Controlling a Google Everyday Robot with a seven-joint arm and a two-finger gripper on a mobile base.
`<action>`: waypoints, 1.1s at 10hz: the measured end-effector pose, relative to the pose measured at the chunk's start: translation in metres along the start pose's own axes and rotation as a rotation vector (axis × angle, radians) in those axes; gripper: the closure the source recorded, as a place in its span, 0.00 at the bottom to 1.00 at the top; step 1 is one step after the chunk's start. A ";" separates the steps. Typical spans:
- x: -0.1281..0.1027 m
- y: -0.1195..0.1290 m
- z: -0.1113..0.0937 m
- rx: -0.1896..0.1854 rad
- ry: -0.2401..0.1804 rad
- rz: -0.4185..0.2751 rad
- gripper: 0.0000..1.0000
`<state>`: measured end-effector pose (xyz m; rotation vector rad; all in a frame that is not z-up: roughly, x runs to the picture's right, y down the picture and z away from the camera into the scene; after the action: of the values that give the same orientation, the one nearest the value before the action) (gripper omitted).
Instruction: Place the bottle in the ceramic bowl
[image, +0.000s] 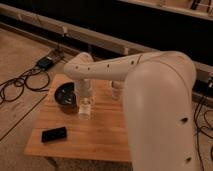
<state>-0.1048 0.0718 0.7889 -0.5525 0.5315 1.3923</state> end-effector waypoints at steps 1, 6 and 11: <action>-0.016 0.005 0.001 0.004 -0.012 -0.031 1.00; -0.087 0.039 0.018 -0.011 -0.054 -0.154 1.00; -0.142 0.071 0.034 -0.067 -0.118 -0.248 1.00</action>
<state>-0.1895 -0.0067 0.9029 -0.5666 0.3108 1.2003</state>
